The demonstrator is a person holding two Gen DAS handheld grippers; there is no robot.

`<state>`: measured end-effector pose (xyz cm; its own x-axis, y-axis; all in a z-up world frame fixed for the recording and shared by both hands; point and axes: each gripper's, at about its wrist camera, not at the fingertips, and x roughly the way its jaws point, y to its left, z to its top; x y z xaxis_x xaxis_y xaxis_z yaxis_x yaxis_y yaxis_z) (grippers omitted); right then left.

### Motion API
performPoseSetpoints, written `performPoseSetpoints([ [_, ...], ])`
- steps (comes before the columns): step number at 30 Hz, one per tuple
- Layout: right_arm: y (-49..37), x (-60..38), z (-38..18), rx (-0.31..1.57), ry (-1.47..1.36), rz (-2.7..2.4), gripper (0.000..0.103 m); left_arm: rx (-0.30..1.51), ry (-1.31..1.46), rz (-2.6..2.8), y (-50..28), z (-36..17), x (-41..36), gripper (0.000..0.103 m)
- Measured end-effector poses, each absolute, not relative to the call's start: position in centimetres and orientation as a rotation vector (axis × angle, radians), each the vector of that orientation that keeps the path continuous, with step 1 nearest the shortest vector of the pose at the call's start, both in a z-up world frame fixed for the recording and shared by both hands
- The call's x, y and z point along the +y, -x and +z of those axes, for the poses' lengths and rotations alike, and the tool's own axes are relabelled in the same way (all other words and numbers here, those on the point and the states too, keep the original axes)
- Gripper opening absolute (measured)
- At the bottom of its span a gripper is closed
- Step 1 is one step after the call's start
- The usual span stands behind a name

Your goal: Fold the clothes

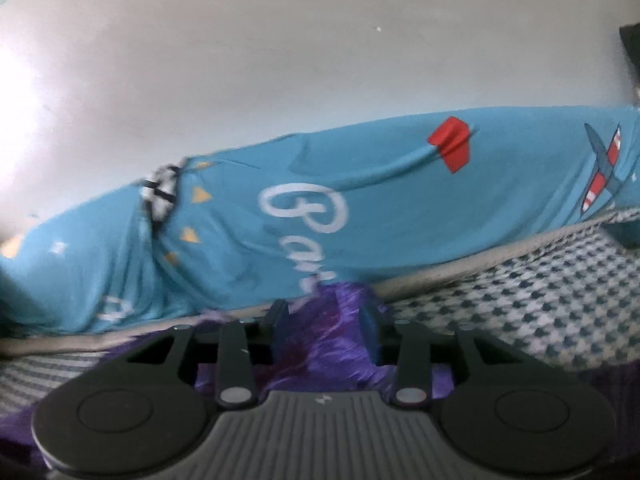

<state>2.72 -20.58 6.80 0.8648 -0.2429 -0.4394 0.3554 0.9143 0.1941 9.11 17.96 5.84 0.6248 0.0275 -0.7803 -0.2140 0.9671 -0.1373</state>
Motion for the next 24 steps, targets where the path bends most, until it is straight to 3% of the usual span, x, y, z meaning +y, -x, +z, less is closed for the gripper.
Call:
performPoseSetpoints([
  [8, 2.4, -15.6, 7.6, 0.451, -0.310, -0.164, 0.050, 0.913, 0.290, 0.144, -5.9, 5.5, 20.6, 0.103],
  [16, 4.5, -11.1, 5.8, 0.558, -0.268, -0.097, 0.051, 0.941, 0.265, 0.140, -3.8, 4.5, 22.1, 0.103],
  [24, 7.5, -11.0, 6.1, 0.550, -0.354, -0.090, 0.051, 0.998, 0.206, 0.071, -3.2, 2.5, 22.2, 0.103],
])
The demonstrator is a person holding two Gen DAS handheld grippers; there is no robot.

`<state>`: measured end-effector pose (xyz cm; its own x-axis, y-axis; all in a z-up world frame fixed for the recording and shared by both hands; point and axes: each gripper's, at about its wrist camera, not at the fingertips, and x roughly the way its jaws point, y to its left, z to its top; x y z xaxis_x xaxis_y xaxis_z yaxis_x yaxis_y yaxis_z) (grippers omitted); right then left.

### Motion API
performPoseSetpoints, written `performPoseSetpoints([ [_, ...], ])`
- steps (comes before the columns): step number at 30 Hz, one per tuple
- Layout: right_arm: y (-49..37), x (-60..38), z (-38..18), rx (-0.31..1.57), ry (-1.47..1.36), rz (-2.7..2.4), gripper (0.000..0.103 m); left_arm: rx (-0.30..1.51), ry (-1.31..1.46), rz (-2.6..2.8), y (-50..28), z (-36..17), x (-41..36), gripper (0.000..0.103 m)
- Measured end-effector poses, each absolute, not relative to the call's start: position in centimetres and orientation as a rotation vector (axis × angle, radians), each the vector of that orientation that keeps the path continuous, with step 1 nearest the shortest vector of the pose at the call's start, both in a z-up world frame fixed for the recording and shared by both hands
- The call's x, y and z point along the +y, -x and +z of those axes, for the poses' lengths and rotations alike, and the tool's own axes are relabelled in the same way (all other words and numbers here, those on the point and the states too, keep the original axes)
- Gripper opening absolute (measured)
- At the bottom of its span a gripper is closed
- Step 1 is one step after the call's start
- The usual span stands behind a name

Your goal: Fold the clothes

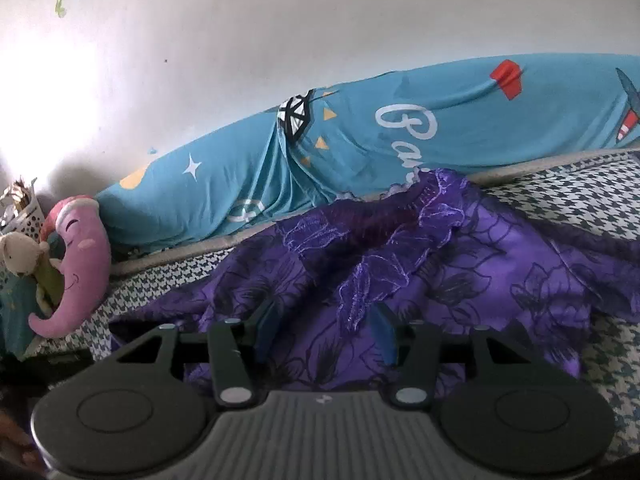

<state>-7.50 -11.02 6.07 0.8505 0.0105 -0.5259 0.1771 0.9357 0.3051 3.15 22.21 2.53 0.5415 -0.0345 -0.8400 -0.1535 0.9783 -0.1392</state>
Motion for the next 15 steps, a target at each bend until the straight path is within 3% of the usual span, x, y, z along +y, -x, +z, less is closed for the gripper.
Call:
performPoseSetpoints([
  [6, 7.0, -10.6, 6.0, 0.556, -0.352, -0.082, 0.051, 1.033, 0.106, 0.054, -2.6, 1.5, 20.5, 0.101],
  [8, 6.8, -10.6, 5.9, 0.558, -0.353, -0.085, 0.051, 1.040, 0.067, 0.058, -2.5, 1.2, 20.0, 0.094],
  [10, 6.6, -10.5, 5.9, 0.553, -0.348, -0.092, 0.051, 1.052, 0.041, 0.064, -2.5, 0.8, 19.6, 0.078],
  [12, 6.5, -10.5, 5.9, 0.546, -0.343, -0.098, 0.051, 1.058, 0.045, 0.063, -2.5, 0.6, 19.5, 0.073],
  [15, 6.3, -10.6, 5.9, 0.540, -0.355, -0.103, 0.051, 1.032, 0.023, 0.047, -2.3, 0.7, 19.0, 0.048],
])
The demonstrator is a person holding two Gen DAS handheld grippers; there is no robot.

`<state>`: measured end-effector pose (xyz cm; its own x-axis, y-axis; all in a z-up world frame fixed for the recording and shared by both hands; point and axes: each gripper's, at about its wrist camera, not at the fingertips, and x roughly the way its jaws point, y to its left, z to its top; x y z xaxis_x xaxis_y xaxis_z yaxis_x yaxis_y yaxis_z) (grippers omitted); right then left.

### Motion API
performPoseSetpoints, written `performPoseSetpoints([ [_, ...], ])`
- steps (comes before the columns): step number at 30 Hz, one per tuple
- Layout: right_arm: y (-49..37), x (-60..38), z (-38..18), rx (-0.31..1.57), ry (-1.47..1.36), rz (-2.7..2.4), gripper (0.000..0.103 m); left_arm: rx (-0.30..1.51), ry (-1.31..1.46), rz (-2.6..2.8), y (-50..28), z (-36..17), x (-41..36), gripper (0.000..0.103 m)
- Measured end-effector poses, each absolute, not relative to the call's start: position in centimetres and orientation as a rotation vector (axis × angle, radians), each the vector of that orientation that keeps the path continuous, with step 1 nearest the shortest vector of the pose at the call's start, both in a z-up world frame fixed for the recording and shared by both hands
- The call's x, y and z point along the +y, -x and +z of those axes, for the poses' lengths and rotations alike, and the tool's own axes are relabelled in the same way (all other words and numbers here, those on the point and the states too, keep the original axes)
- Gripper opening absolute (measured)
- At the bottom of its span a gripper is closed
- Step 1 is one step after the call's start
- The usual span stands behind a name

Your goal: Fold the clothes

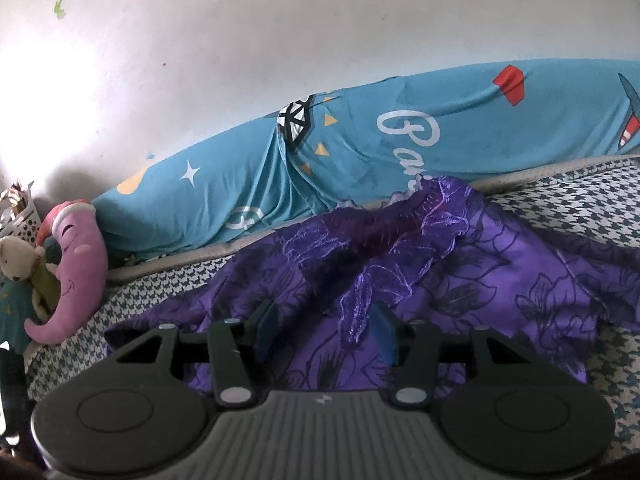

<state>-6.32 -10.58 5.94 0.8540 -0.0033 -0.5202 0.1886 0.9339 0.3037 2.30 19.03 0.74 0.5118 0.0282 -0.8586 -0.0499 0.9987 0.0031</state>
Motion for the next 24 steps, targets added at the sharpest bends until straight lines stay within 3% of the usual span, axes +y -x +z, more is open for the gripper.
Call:
performPoseSetpoints([
  [4, 6.0, -10.6, 5.9, 0.533, -0.363, -0.115, 0.051, 0.976, 0.010, 0.086, -2.0, 1.6, 19.2, 0.018],
  [9, 5.6, -10.3, 5.9, 0.525, -0.354, -0.119, 0.051, 0.748, -0.109, 0.336, -1.0, 4.8, 20.7, 0.012],
  [12, 5.5, -10.1, 5.9, 0.521, -0.335, -0.118, 0.051, 0.650, -0.080, 0.460, -0.5, 6.8, 23.1, 0.019],
  [16, 5.2, -9.6, 5.7, 0.530, -0.308, -0.114, 0.051, 0.716, 0.117, 0.371, -0.2, 7.4, 26.6, 0.038],
  [20, 4.9, -9.1, 5.4, 0.543, -0.301, -0.105, 0.051, 0.808, 0.145, 0.255, 0.1, 6.5, 26.5, 0.043],
  [24, 4.8, -8.7, 5.0, 0.556, -0.292, -0.093, 0.051, 0.852, 0.098, 0.162, 1.4, 5.5, 24.6, 0.069],
])
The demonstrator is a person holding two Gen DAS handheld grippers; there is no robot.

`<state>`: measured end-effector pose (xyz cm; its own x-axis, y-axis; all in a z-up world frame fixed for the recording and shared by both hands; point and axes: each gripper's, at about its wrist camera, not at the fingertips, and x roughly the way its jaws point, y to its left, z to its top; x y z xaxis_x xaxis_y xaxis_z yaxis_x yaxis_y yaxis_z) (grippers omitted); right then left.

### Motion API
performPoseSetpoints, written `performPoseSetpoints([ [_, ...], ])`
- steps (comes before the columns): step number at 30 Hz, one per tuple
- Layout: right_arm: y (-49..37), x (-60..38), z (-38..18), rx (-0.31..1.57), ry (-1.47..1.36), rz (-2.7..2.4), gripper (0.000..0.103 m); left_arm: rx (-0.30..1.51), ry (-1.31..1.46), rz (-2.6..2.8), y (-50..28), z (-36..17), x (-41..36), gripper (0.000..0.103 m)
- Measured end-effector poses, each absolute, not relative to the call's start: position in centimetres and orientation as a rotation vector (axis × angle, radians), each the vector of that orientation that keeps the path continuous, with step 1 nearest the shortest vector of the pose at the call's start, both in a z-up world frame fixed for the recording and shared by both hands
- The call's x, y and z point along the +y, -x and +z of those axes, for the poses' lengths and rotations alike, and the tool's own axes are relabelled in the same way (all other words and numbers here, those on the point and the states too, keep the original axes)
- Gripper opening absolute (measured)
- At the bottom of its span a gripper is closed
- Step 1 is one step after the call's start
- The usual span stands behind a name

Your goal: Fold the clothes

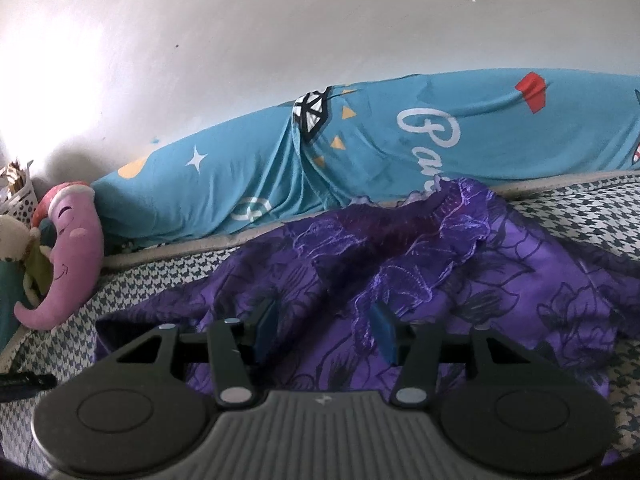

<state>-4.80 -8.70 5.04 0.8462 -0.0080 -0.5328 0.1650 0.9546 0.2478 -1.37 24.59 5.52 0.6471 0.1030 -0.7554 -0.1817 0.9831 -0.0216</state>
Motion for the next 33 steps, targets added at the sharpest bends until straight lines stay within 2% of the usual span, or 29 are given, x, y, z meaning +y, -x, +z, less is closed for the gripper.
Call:
performPoseSetpoints([
  [2, 4.8, -8.5, 5.0, 0.559, -0.286, -0.091, 0.051, 0.884, 0.104, 0.116, 1.7, 5.0, 23.8, 0.077],
  [9, 5.3, -8.1, 5.1, 0.554, -0.252, -0.075, 0.051, 0.978, 0.112, 0.019, 1.9, 3.2, 21.1, 0.080],
  [12, 5.3, -7.9, 5.1, 0.551, -0.229, -0.075, 0.051, 0.980, 0.097, 0.025, 1.1, 3.0, 20.3, 0.091],
  [16, 4.9, -7.8, 5.1, 0.555, -0.238, -0.066, 0.051, 1.003, 0.067, 0.056, -0.1, 2.1, 19.3, 0.095],
  [22, 4.5, -7.6, 4.9, 0.562, -0.240, -0.048, 0.051, 1.001, 0.050, 0.133, -1.3, 1.4, 19.5, 0.101],
  [33, 3.9, -7.0, 4.6, 0.579, -0.220, -0.028, 0.051, 1.037, 0.036, 0.059, -1.7, 0.7, 18.9, 0.103],
])
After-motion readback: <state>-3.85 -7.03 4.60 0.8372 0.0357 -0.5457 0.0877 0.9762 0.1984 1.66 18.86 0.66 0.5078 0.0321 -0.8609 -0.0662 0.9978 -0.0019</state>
